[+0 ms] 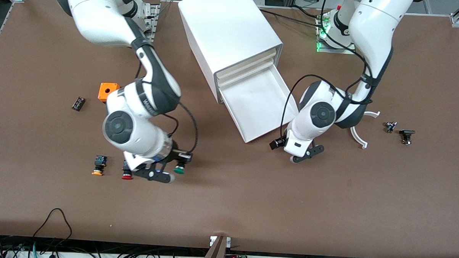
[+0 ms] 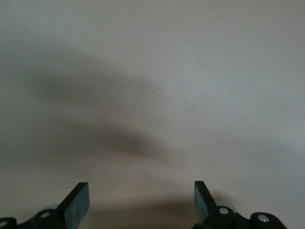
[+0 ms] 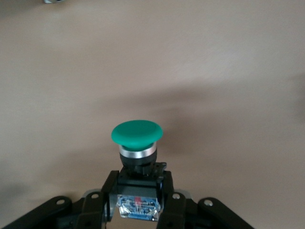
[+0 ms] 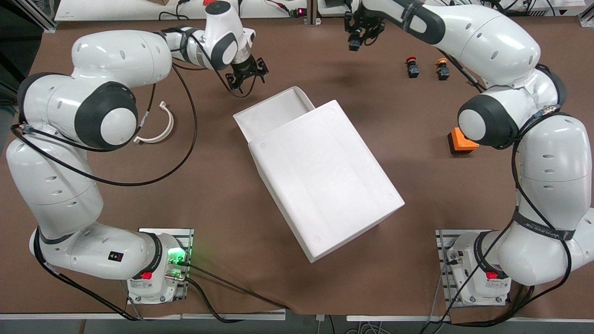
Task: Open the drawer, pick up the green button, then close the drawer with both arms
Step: 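Place the button with the right gripper while the left gripper shuts the drawer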
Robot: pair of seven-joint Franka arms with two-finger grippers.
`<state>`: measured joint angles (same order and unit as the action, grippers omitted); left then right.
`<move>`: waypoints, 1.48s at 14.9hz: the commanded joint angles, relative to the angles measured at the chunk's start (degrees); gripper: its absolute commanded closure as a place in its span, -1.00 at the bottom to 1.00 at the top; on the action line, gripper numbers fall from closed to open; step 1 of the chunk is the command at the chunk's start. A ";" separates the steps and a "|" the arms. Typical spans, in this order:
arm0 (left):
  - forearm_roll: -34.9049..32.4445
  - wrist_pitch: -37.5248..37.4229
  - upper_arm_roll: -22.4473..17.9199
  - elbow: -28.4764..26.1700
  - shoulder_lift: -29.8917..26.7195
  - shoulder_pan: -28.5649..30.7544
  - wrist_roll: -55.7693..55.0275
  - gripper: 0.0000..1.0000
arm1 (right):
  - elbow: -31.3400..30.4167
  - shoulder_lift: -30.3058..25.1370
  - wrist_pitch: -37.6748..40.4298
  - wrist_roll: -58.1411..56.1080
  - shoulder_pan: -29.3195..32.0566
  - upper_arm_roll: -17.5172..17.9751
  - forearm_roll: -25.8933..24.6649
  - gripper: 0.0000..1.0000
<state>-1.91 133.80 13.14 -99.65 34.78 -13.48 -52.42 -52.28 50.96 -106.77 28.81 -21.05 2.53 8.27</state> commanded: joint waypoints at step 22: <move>1.20 -13.11 13.75 -5.20 -0.24 1.09 -4.88 -0.98 | -25.68 -3.41 -19.26 -27.75 12.07 0.55 0.87 -1.00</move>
<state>-2.59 122.92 25.10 -103.69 35.54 -13.36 -57.37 -75.96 49.77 -125.57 1.58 -10.89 2.43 8.29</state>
